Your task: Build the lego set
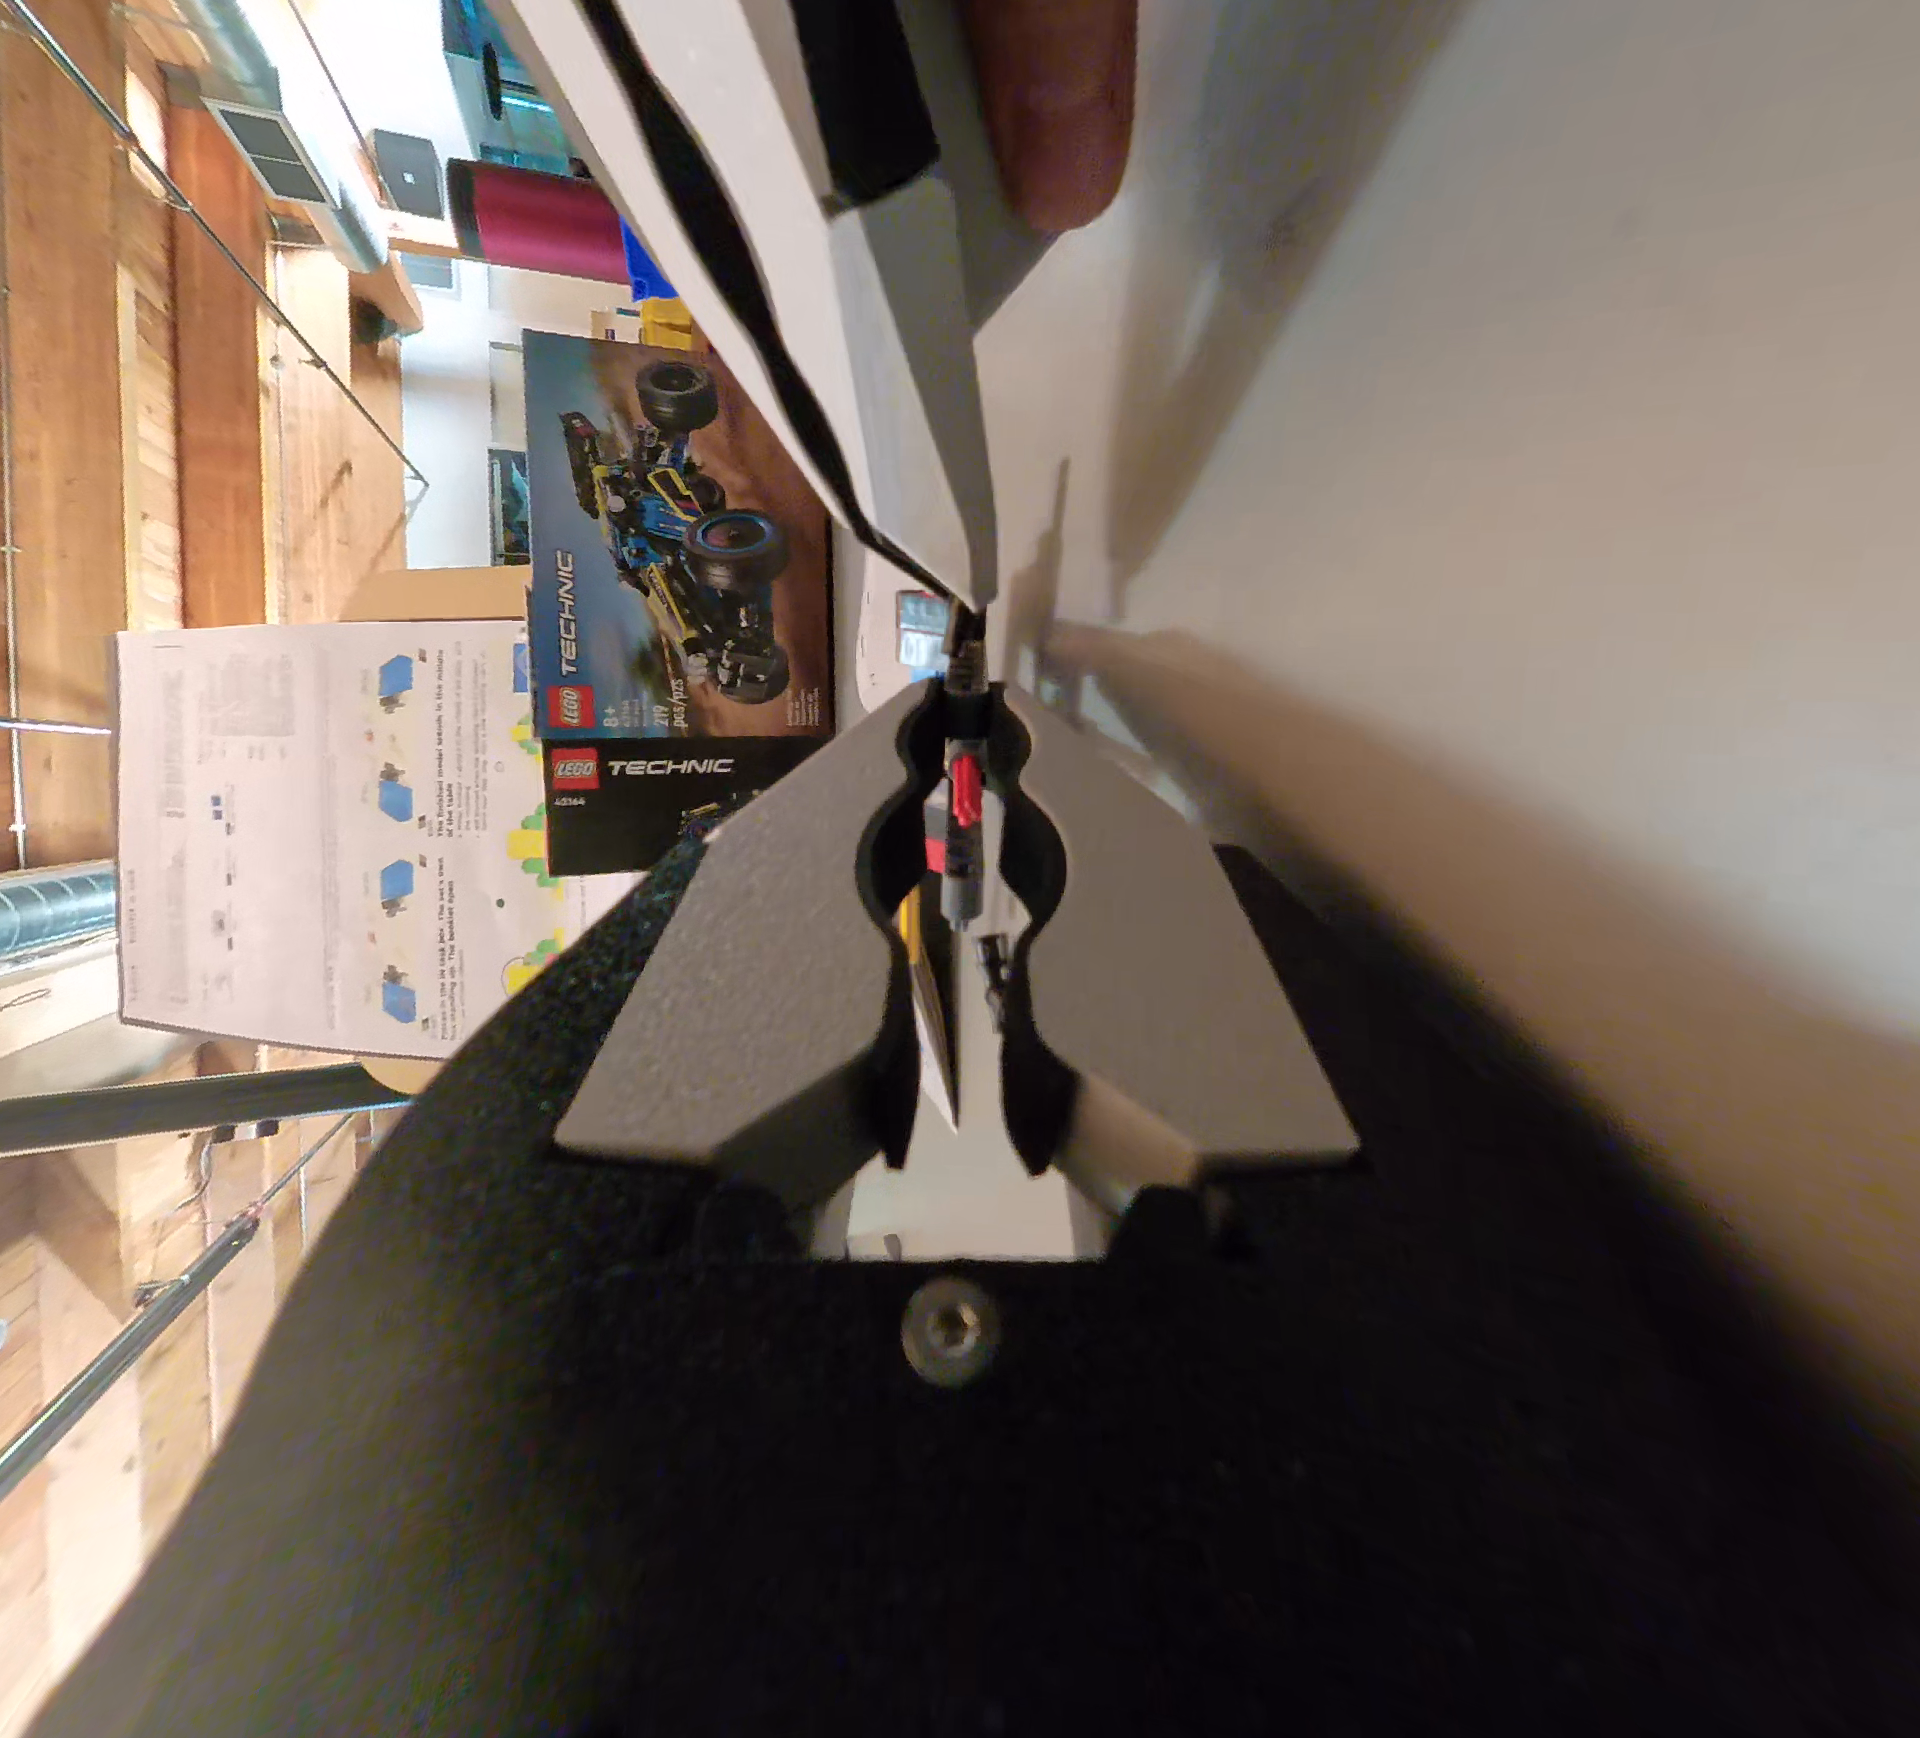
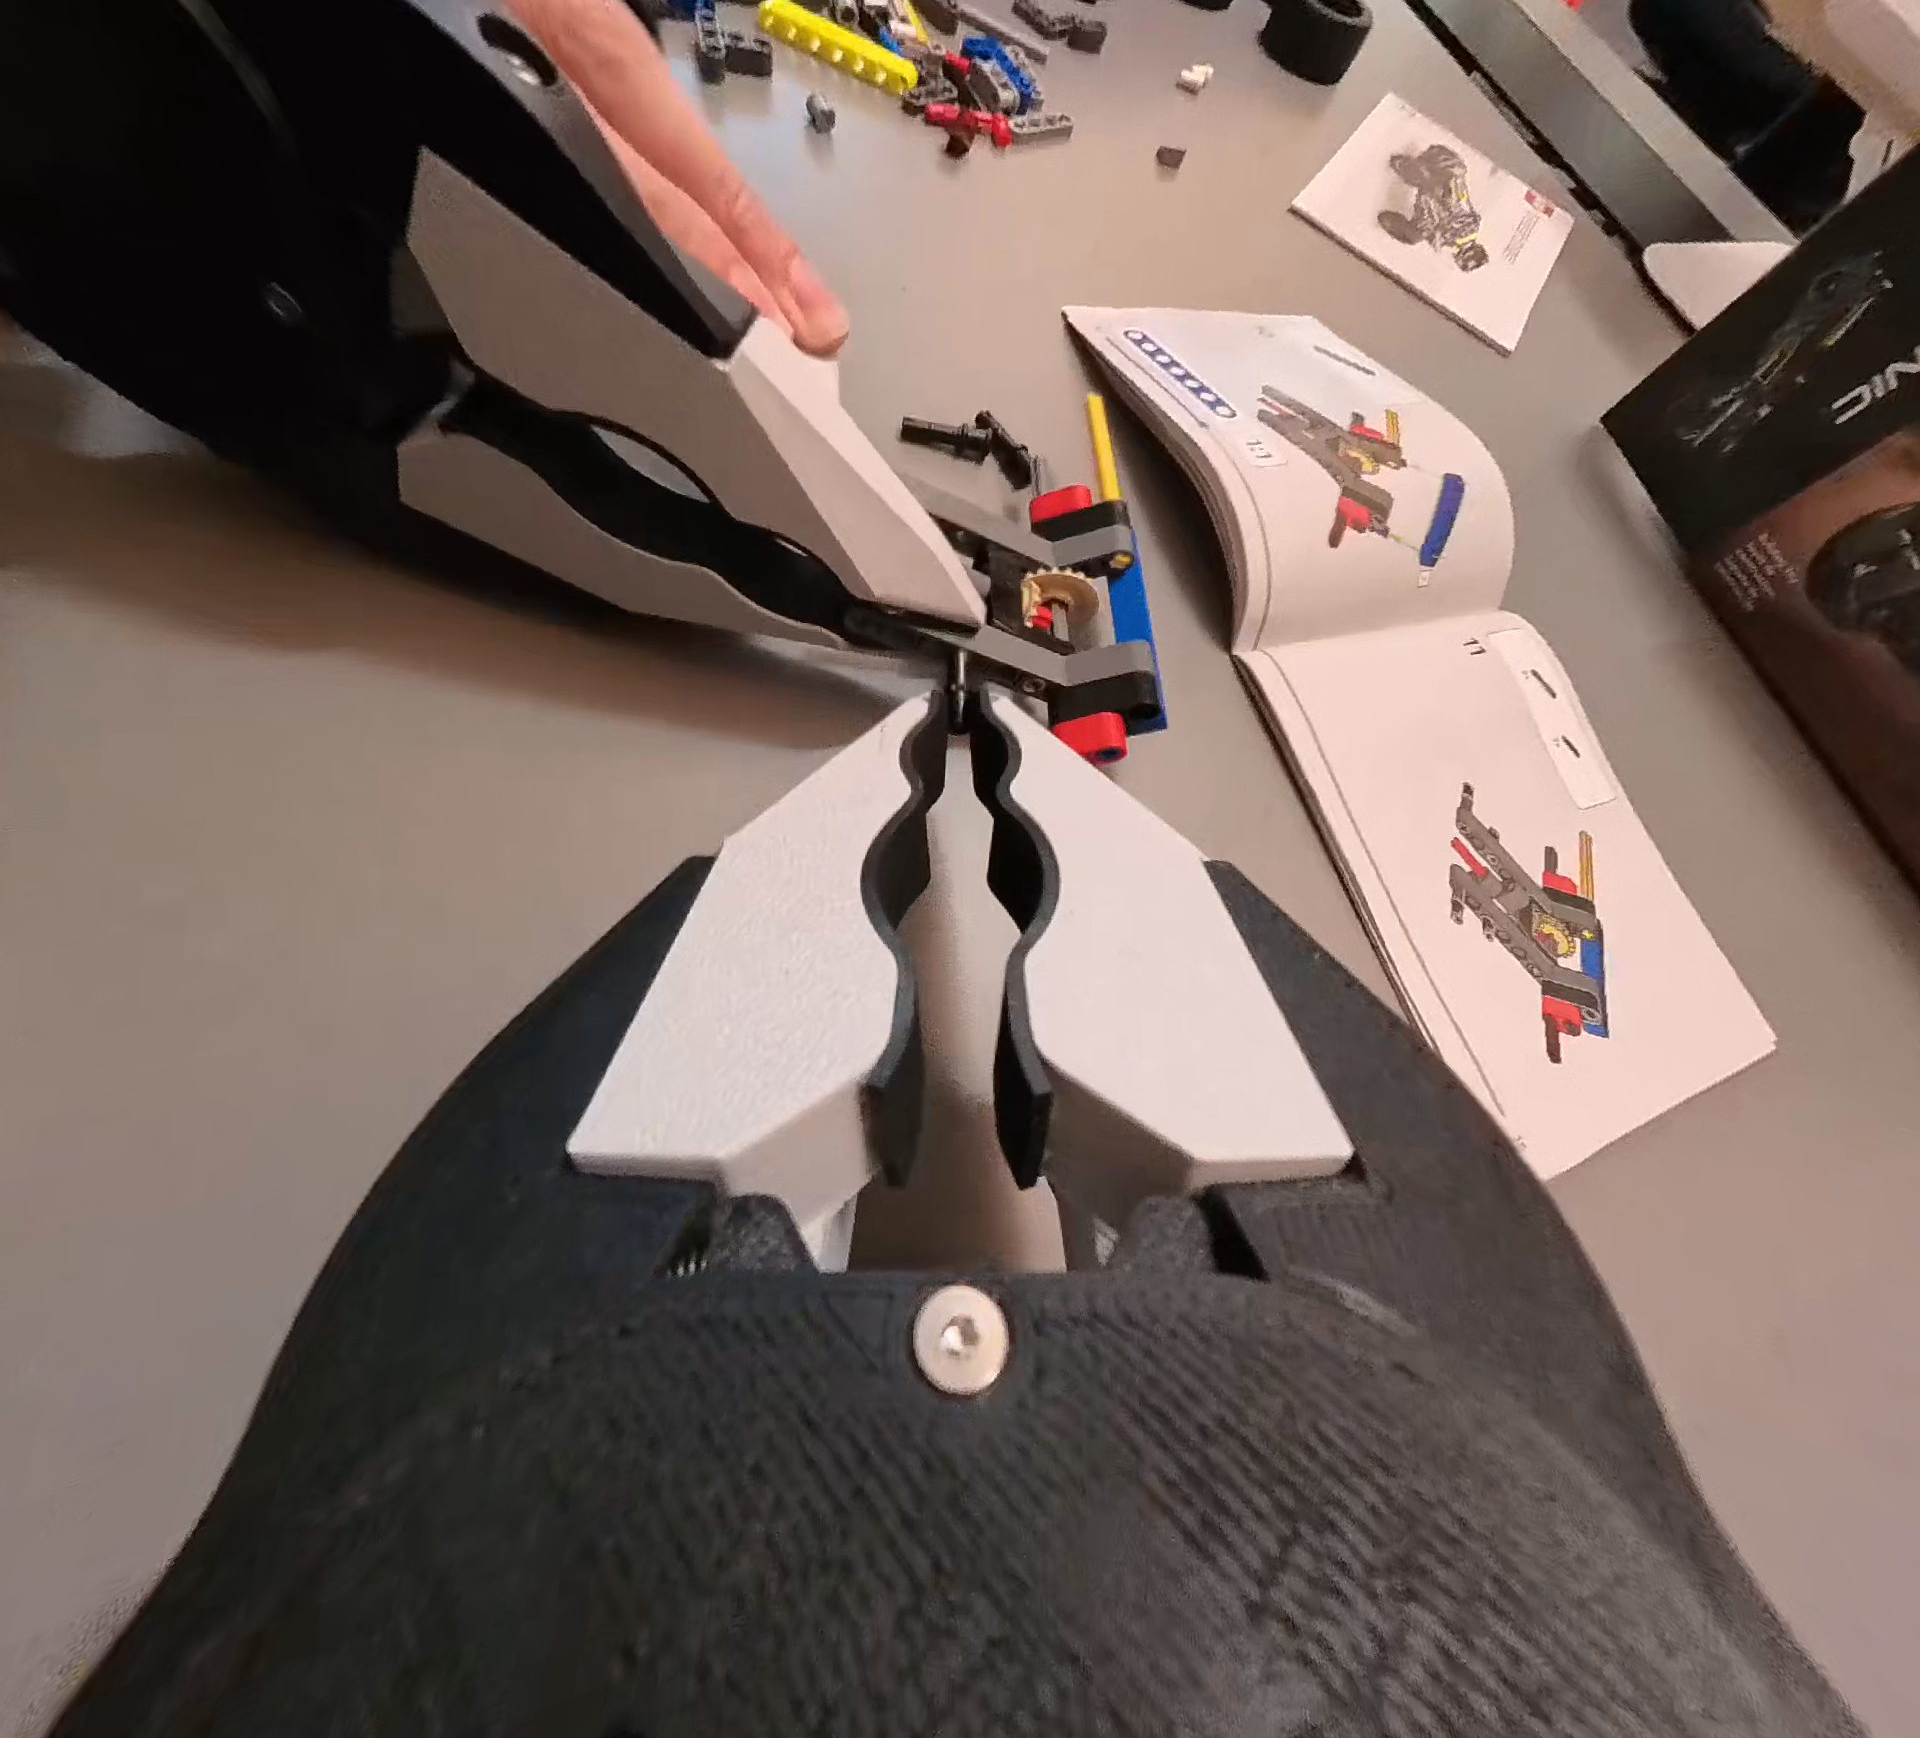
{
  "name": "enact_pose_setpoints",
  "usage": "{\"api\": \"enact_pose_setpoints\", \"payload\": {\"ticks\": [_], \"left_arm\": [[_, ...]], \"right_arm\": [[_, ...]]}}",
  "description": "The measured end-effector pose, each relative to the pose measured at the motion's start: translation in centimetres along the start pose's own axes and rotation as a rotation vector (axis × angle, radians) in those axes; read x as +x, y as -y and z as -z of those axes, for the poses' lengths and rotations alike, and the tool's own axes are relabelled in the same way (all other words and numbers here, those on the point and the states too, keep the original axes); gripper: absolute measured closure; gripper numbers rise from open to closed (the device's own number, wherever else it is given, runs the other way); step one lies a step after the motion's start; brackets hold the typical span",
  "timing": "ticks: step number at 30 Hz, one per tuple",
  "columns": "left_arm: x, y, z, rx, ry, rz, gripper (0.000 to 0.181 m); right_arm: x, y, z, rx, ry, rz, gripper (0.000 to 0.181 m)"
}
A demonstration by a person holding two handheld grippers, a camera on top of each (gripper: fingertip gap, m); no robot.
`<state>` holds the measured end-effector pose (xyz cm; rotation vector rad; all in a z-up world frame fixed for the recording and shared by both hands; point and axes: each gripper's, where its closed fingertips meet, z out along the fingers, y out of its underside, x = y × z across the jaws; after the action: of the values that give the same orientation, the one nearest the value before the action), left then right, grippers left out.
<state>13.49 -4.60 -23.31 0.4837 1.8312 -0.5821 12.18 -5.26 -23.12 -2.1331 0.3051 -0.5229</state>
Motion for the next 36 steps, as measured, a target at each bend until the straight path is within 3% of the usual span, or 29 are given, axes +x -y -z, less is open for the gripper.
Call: {"api": "enact_pose_setpoints", "payload": {"ticks": [20,28,36], "left_arm": [[0.7,-0.5,-0.3,-0.072,-0.009,-0.134,0.176],[0.8,-0.3,-0.3,-0.060,-0.016,-0.118,0.175],[0.6,-0.5,-0.3,-0.045,-0.027,-0.053,0.175]], "right_arm": [[-0.4,-0.5,-0.9,-0.052,-0.010,0.096,0.178],[-0.6,0.3,-0.5,-0.039,-0.091,0.464,0.178],[-0.8,0.3,-0.9,-0.004,-0.036,0.284,0.179]]}}
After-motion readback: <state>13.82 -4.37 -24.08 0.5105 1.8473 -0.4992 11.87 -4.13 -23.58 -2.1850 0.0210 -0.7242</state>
